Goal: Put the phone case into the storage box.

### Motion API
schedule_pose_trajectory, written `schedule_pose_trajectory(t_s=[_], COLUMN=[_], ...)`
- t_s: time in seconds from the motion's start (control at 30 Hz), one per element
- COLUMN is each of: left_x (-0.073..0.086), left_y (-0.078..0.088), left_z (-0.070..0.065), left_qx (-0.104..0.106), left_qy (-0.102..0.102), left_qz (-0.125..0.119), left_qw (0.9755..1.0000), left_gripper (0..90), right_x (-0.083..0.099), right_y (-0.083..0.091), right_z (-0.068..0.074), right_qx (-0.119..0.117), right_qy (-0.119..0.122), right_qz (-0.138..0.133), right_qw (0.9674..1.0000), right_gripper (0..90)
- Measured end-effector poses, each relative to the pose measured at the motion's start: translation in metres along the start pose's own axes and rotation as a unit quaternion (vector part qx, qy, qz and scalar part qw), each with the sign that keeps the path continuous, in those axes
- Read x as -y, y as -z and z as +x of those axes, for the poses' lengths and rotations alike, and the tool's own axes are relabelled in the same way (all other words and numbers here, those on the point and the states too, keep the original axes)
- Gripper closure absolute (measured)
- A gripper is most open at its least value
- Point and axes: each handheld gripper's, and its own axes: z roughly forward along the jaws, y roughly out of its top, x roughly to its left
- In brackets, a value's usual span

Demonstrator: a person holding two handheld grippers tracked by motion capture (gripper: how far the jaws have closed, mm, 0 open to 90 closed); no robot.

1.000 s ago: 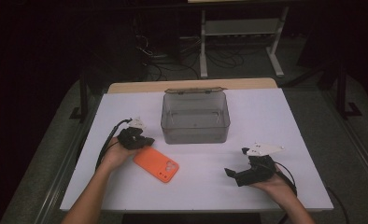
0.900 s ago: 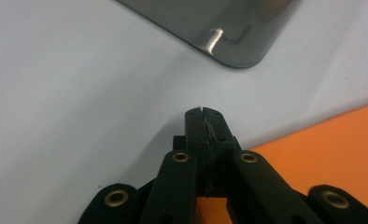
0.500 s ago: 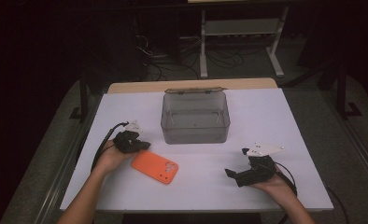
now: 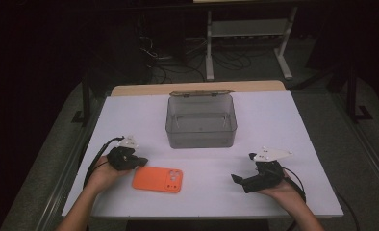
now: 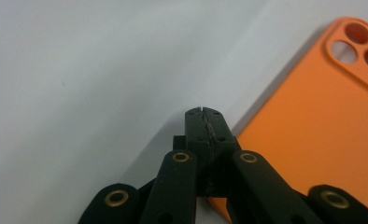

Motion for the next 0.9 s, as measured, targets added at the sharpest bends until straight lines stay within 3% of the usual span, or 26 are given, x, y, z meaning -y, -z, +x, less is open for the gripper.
schedule_pose_trajectory(t_s=[0.7, 0.9], left_x=[0.029, 0.030], left_y=[0.015, 0.017], left_z=[-0.050, -0.052], left_qx=[0.045, 0.042], left_qy=[-0.002, 0.002], left_qz=[-0.005, -0.011], left_qw=[0.9990, 0.9991], left_gripper=[90.0, 89.9], right_x=[0.000, 0.000], right_y=[-0.001, -0.001], right_z=[0.002, 0.002], right_qx=[-0.001, -0.001], right_qy=[0.003, 0.004], right_qz=[0.004, 0.005], right_qw=[1.0000, 1.0000], right_gripper=[0.0, 0.0])
